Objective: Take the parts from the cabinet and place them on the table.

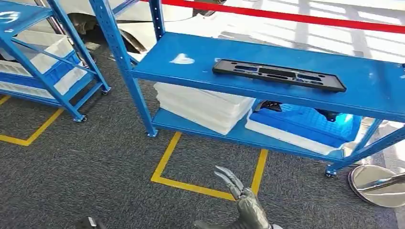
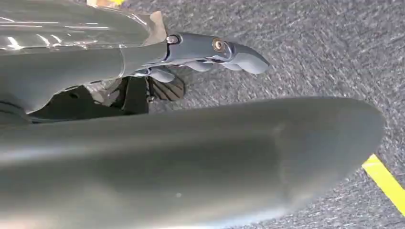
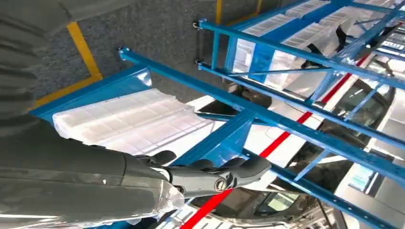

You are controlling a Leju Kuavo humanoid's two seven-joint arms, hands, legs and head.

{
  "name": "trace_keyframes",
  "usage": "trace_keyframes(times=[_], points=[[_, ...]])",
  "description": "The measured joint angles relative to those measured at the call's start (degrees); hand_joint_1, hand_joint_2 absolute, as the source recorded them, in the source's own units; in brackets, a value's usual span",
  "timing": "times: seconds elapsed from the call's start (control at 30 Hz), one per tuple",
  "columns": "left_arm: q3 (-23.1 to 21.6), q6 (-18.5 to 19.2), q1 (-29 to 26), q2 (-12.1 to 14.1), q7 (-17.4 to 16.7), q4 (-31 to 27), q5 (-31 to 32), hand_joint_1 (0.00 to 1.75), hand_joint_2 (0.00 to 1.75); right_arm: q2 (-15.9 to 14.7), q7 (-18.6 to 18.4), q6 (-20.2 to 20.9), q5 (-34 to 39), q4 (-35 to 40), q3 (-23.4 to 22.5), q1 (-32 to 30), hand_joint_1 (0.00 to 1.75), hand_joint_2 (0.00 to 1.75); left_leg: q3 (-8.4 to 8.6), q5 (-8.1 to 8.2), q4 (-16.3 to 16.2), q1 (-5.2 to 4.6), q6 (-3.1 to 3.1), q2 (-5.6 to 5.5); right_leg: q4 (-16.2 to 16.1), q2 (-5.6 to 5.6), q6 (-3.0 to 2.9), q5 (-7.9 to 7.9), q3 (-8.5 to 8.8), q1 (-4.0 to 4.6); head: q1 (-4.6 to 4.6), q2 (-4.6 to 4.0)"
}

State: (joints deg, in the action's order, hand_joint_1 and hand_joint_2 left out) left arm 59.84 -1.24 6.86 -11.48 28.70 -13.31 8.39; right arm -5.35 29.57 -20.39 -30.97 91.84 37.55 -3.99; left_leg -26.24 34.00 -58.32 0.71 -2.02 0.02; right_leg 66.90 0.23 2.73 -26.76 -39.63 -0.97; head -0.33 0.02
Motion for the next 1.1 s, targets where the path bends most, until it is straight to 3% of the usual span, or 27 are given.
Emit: trace_keyframes(times=[0.03,0.07,0.17,0.2,0.23,0.27,0.37,0.4,0.43,0.47,0.53,0.57,0.6,0.63,0.7,0.77,0.8,0.87,0.9,0.93,0.97,1.0,1.03,1.07,1.1], points=[[0.0,0.0,0.0,-0.02,0.0,0.0,0.0,0.0,0.0,-0.02,-0.02,-0.02,-0.07,0.0,-0.02,-0.03,0.0,1.75,0.65,0.62,0.01,0.11,0.31,-0.02,-4.23,-0.01,-0.07,2.1,1.52,-0.01,0.02,0.0],[0.0,-0.04,0.06,-0.02,0.0,0.0,0.0,0.0,0.0,-0.04,-0.13,-0.02,-0.17,-0.11,-0.06,-0.03,0.0,1.75,0.74,0.99,0.4,0.13,0.8,-0.02,-3.78,0.11,-0.35,0.79,2.1,0.47,0.02,0.0],[0.0,-0.07,0.28,-0.15,-0.07,0.04,0.02,0.0,0.0,-0.11,-0.31,-0.42,-0.66,0.05,-0.2,-0.25,0.0,1.75,0.71,1.35,0.92,0.1,1.77,0.02,-5.7,0.2,-2.02,-1.07,2.51,0.78,-0.02,0.0],[0.0,-0.07,0.3,-0.15,-0.07,0.04,0.02,0.0,0.0,-0.11,-0.33,-0.46,-0.7,0.07,-0.24,-0.29,0.0,1.75,1.29,1.56,1.41,0.07,2.16,0.03,-6.23,0.3,-2.44,-1.31,2.77,0.72,0.04,0.0],[-0.02,-0.07,0.43,-0.15,-0.07,0.04,0.0,0.0,0.0,-0.07,-0.35,-0.5,-0.76,0.13,-0.26,-0.3,0.0,1.75,1.6,2.18,1.5,0.24,2.4,0.16,-6.88,0.35,-2.71,-1.45,3.77,0.12,0.0,0.0],[-0.04,-0.07,0.54,-0.15,-0.04,0.04,-0.04,0.0,0.0,-0.07,-0.37,-0.57,-0.85,0.15,-0.28,-0.31,0.0,1.75,0.7,2.71,-0.69,0.12,2.38,0.15,-7.33,0.34,-3.22,-1.83,4.53,0.23,-0.15,0.0],[-0.02,-0.05,0.43,-0.15,-0.06,0.04,0.02,0.0,0.0,-0.07,-0.44,-0.66,-0.94,0.15,-0.3,-0.33,0.0,1.75,-7.61,6.15,-13.76,-0.01,2.3,0.12,-7.65,0.07,-3.7,-3.05,6.12,0.36,-0.22,0.0],[-0.02,-0.05,0.08,-0.15,-0.07,0.07,0.02,0.0,0.0,-0.07,-0.5,-0.74,-0.96,0.13,-0.28,-0.39,0.0,1.75,-11.01,5.91,-17.71,-0.01,2.35,0.11,-7.65,0.2,-3.73,-3.79,7.04,0.38,-0.26,0.0],[-0.02,-0.05,-0.14,-0.15,-0.07,0.07,-0.02,0.0,0.0,-0.07,-0.57,-0.9,-1.01,0.13,-0.31,-0.41,0.0,1.75,-12.5,3.94,-17.83,0.02,2.43,0.12,-7.65,0.46,-3.7,-4.5,8.05,0.37,-0.24,0.0],[0.0,-0.07,-0.23,-0.15,-0.07,0.07,-0.15,0.0,0.0,-0.07,-0.59,-0.94,-1.03,0.13,-0.31,-0.4,0.0,1.75,-12.66,0.48,-15.33,0.1,2.46,0.12,-7.65,0.69,-3.53,-5.32,9.23,0.35,-0.26,0.0],[0.0,-0.05,-0.16,-0.13,0.0,0.07,-0.13,0.0,0.0,-0.07,-0.59,-1.05,-1.09,0.13,-0.31,-0.41,0.0,1.75,-11.22,-7.66,-6.2,0.24,2.31,0.15,-7.67,0.8,-3.05,-7.11,11.8,0.33,-0.26,0.0],[0.0,-0.05,-0.31,-0.13,-0.02,0.09,-0.13,0.0,0.0,-0.07,-0.61,-1.05,-1.13,0.09,-0.31,-0.44,0.0,1.75,-10.91,-7.03,-6.89,0.14,2.3,0.15,-7.93,0.82,-2.86,-7.5,12.17,0.27,-0.09,0.0],[-0.04,-0.07,-0.27,-0.13,0.09,0.35,0.48,0.0,0.0,-0.11,-0.66,-1.14,-1.18,0.02,-0.26,-0.38,0.0,1.75,-10.57,-6.82,-5.98,-0.35,2.14,0.22,-7.77,0.95,-2.06,-8.02,12.31,0.51,-0.18,0.0],[-0.04,-0.09,-0.29,-0.13,0.07,0.37,0.81,0.0,0.0,-0.11,-0.66,-1.18,-1.22,0.05,-0.26,-0.44,0.0,1.75,-9.58,-4.91,-4.37,-0.39,1.74,0.21,-7.99,0.92,-1.84,-8.03,12.11,0.4,-0.13,0.0],[-0.02,-0.07,-0.27,-0.11,0.13,0.37,0.62,0.0,0.0,-0.13,-0.66,-1.29,-1.27,0.07,-0.28,-0.4,0.0,1.75,-9.35,-4.07,-3.49,-0.53,1.1,0.04,-8.17,0.8,-1.35,-7.78,12.28,0.34,-0.11,0.0],[-0.04,-0.07,-0.16,-0.07,0.15,0.37,-0.7,0.0,0.0,-0.13,-0.68,-1.44,-1.38,0.18,-0.28,-0.29,0.0,1.75,-6.76,-3.49,-2.02,0.09,0.45,-0.29,-5.89,0.44,-0.68,-7.02,12.14,0.38,-0.09,0.0],[-0.04,-0.09,-0.07,-0.07,0.13,0.37,-0.83,0.0,0.0,-0.13,-0.68,-1.64,-1.44,0.18,-0.31,-0.2,0.0,1.75,-5.44,-3.12,-1.34,0.15,0.19,-0.23,-2.35,0.35,-0.42,-6.99,10.09,0.37,-0.02,0.0],[-0.04,-0.09,0.06,-0.09,0.0,0.42,-0.48,0.0,0.0,-0.13,-0.79,-1.66,-1.64,0.11,-0.31,-0.32,0.0,1.75,-3.74,-2.24,-0.65,0.14,0.08,-0.23,5.17,0.3,-0.19,-9.12,4.15,0.33,0.04,0.0],[-0.04,-0.09,0.04,-0.07,0.0,0.41,-0.55,0.0,0.0,-0.2,-0.92,-1.68,-1.71,0.11,-0.31,-0.34,0.0,1.75,-2.82,-1.66,-0.49,0.11,0.05,-0.25,7.79,0.3,-0.18,-10.59,1.35,0.36,0.04,0.0],[-0.04,-0.09,-0.06,-0.07,-0.04,0.42,-0.52,0.0,0.0,-0.26,-1.05,-1.73,-1.77,0.11,-0.31,-0.38,0.0,1.75,-1.82,-0.97,-0.41,0.08,-0.02,-0.29,8.42,0.3,-0.28,-11.17,-0.54,0.37,0.07,0.0],[-0.02,-0.11,-0.14,-0.09,-0.09,0.42,-0.7,0.0,0.0,-0.3,-1.09,-1.75,-1.79,0.11,-0.31,-0.39,0.0,1.75,-0.75,-0.17,-0.39,0.03,-0.09,-0.36,7.13,0.3,-0.42,-10.65,-1.44,0.41,0.04,0.0],[-0.02,-0.07,-0.17,-0.11,-0.15,0.42,-0.66,0.0,0.0,-0.33,-1.11,-1.77,-1.84,0.11,-0.31,-0.4,0.0,1.75,0.43,0.68,-0.37,0.02,-0.06,-0.5,4.09,0.3,-0.69,-8.66,-1.47,0.55,0.04,0.0],[-0.04,-0.07,-0.1,-0.2,-0.2,0.42,-0.66,0.0,0.0,-0.35,-1.14,-1.82,-1.95,0.11,-0.31,-0.4,0.0,1.75,1.53,1.51,-0.36,0.02,0.03,-0.59,0.25,0.29,-1.07,-5.5,-1.15,0.82,0.07,0.0],[-0.04,-0.05,-0.06,-0.24,-0.22,0.42,-0.66,0.0,0.0,-0.39,-1.18,-1.84,-1.99,0.11,-0.31,-0.41,0.0,1.75,2.5,2.33,-0.32,-0.01,0.15,-0.57,-3.79,0.27,-1.65,-0.63,-0.92,1.18,0.07,0.0],[-0.04,-0.05,-0.14,-0.48,-0.31,0.61,-0.66,0.0,0.0,-0.53,-1.22,-1.86,-2.03,0.07,-0.33,-0.54,0.0,1.75,3.17,3.01,-0.17,0.1,0.47,-0.55,-3.87,0.42,-2.12,3.43,-1.8,1.66,0.0,0.0]])
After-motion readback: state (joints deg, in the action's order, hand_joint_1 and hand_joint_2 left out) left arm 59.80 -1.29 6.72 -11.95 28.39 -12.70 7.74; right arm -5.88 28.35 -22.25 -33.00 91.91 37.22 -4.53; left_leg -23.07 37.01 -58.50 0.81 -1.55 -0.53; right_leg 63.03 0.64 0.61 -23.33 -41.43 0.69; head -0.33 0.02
